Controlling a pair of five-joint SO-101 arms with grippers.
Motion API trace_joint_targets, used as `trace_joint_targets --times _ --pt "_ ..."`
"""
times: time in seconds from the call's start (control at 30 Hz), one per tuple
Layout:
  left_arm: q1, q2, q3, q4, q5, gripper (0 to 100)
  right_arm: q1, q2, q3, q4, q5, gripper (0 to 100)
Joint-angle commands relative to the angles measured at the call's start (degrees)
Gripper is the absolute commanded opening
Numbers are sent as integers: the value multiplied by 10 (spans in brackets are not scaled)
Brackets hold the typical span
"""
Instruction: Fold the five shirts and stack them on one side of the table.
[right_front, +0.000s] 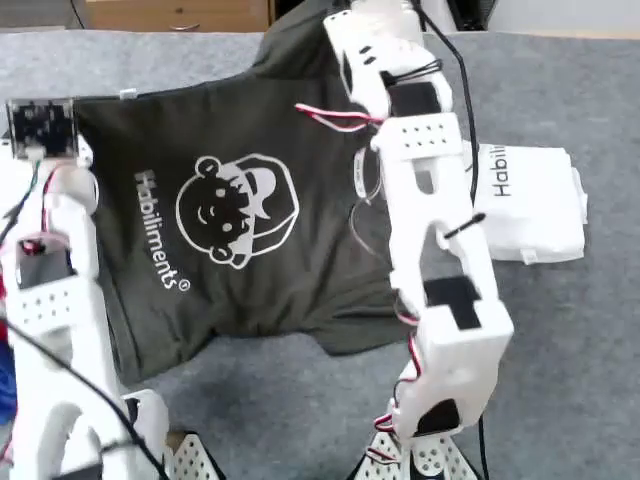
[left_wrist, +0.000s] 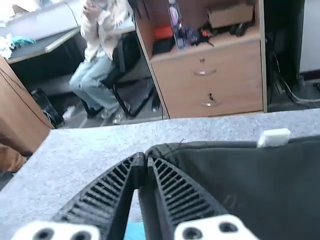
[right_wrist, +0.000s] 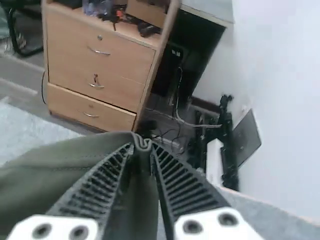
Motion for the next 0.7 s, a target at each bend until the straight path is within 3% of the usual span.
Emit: trace_joint_targets --times 0.0,0.1,0.27,0.4,0.67 --pt "-6 79 -113 -14 7 29 10 19 -110 36 -32 14" --pt "-5 149 -207 32 7 29 7 48 -182 62 -33 14" --pt "-3 216 -357 178 4 29 15 99 -292 103 -33 14" --pt "-2 228 -407 287 3 29 16 132 -347 184 -32 14" --pt "-44 226 -397 323 8 29 25 146 -476 311 -33 14"
